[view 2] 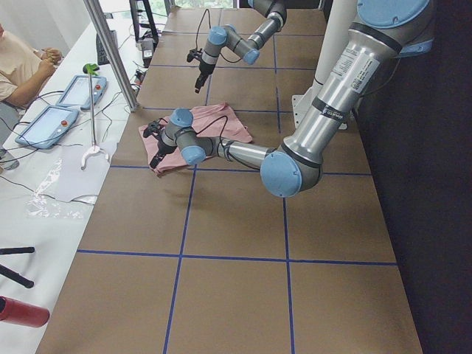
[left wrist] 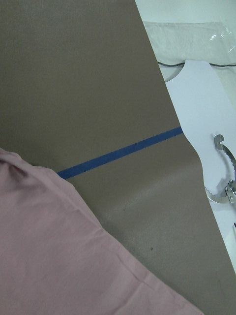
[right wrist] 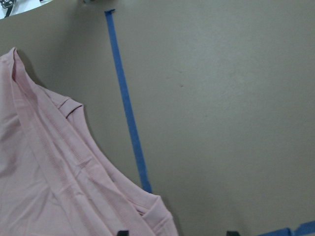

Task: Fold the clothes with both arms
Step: 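Reach the right gripper over the shirt's side edge and grasp it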

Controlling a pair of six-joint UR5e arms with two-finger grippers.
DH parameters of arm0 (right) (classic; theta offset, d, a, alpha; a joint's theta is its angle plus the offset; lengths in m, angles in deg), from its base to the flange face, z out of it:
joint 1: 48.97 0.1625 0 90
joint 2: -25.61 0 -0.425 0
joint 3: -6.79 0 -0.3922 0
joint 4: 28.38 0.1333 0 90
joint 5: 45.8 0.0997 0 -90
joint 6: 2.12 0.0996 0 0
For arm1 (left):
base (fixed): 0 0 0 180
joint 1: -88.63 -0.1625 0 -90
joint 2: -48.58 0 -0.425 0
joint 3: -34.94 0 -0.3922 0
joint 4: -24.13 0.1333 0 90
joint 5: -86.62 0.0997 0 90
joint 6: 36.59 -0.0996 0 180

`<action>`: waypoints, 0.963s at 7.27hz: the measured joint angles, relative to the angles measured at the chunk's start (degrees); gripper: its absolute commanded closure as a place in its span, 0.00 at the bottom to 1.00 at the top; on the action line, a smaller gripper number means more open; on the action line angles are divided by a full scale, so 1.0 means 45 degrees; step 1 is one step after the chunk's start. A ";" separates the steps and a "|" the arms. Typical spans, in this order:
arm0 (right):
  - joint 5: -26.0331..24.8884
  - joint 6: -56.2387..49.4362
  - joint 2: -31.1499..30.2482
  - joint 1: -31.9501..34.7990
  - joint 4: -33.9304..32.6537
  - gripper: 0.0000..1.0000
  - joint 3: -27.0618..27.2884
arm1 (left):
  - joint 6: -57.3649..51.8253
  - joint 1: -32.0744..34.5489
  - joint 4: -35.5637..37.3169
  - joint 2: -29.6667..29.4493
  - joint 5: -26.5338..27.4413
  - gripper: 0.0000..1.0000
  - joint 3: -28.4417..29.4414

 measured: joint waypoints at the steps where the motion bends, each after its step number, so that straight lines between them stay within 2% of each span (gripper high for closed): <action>1: -0.0223 0.0164 0.0419 -0.0175 0.0553 0.43 -0.0912 | 0.0028 0.0004 -0.0002 0.0010 -0.0006 0.00 -0.0022; 3: -0.0358 -0.0116 0.0626 -0.0439 0.0861 0.50 -0.1511 | 0.0054 0.0004 -0.0003 0.0018 -0.0010 0.00 -0.0032; 7: -0.0471 -0.0501 0.0433 -0.0923 0.0759 0.51 -0.1703 | 0.0104 0.0005 -0.0007 0.0019 -0.0010 0.00 -0.0033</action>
